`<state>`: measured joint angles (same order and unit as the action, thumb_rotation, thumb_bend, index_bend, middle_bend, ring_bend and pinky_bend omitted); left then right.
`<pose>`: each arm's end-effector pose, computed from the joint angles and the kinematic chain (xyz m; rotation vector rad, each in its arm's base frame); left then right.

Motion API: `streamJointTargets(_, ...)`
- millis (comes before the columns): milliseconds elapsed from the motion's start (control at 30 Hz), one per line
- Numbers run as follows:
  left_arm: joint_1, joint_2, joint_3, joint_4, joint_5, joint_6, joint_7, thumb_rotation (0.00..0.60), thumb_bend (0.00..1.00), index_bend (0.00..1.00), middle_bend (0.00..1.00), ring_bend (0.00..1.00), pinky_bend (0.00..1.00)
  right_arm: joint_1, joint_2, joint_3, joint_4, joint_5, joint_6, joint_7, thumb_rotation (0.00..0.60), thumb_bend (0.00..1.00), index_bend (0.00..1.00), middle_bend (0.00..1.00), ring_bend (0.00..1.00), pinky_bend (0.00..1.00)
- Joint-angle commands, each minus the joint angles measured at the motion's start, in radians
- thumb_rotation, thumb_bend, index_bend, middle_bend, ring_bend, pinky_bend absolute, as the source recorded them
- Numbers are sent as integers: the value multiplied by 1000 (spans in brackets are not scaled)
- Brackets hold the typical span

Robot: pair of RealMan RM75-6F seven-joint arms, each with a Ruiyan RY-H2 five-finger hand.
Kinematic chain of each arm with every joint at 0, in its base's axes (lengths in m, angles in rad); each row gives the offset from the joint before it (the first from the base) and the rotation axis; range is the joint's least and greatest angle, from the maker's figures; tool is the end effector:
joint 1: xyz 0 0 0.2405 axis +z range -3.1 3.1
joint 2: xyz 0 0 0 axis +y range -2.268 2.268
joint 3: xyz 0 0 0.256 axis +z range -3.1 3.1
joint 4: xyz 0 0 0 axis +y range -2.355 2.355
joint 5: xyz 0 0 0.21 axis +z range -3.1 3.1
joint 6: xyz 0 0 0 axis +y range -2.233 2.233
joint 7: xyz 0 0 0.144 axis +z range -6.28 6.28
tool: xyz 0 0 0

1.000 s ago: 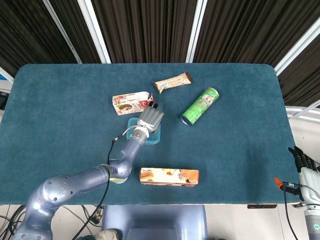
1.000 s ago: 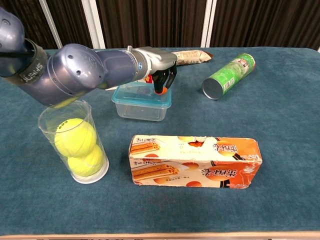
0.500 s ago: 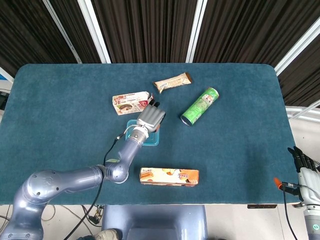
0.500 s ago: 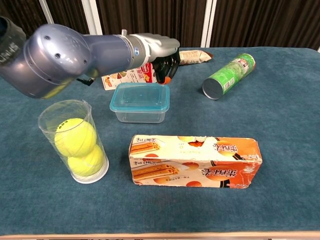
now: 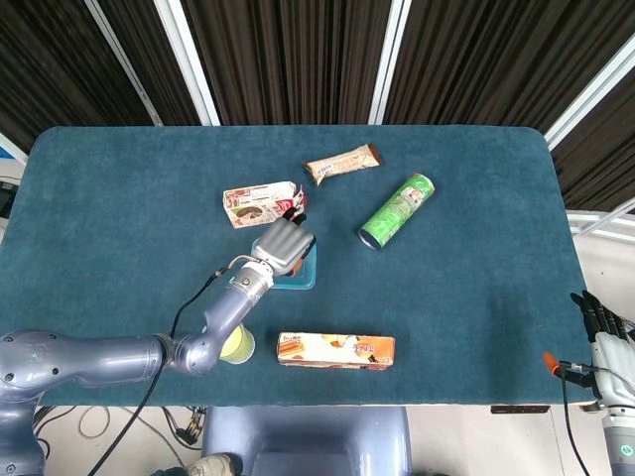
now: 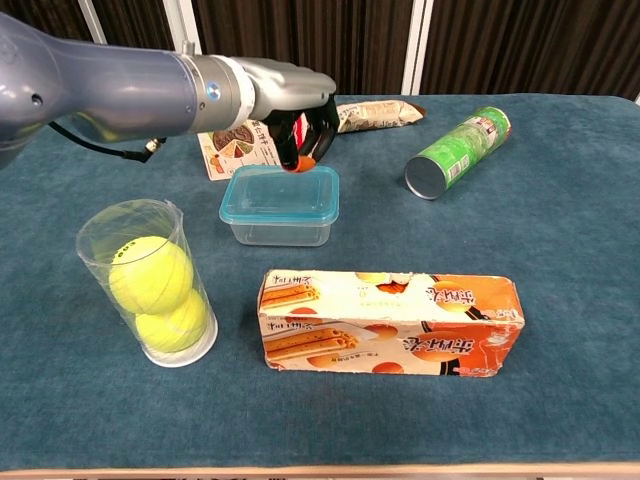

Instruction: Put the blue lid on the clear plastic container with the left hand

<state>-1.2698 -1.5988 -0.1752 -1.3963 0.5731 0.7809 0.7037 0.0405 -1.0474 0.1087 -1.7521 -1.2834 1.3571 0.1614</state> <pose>-0.0141 0.3999 -0.0491 -2.1186 -0.7053 -0.7157 -0.3252 -0.1739 0.1692 1.1151 -1.2386 0.9165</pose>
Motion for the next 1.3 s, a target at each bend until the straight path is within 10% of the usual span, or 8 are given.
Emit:
streamJointTargets(33,1,-3,9,8,11,-17,-16,600,525,684,568,134,91,0,0,1,0,2,1,0,600,292,96,0,0,0)
streamJointTargets(1300,-2,-20,78,19,167,-87,-127,600,526,691,570,133,70,0,3,4,-5,15,-7,3,600,292,96,0,0,0)
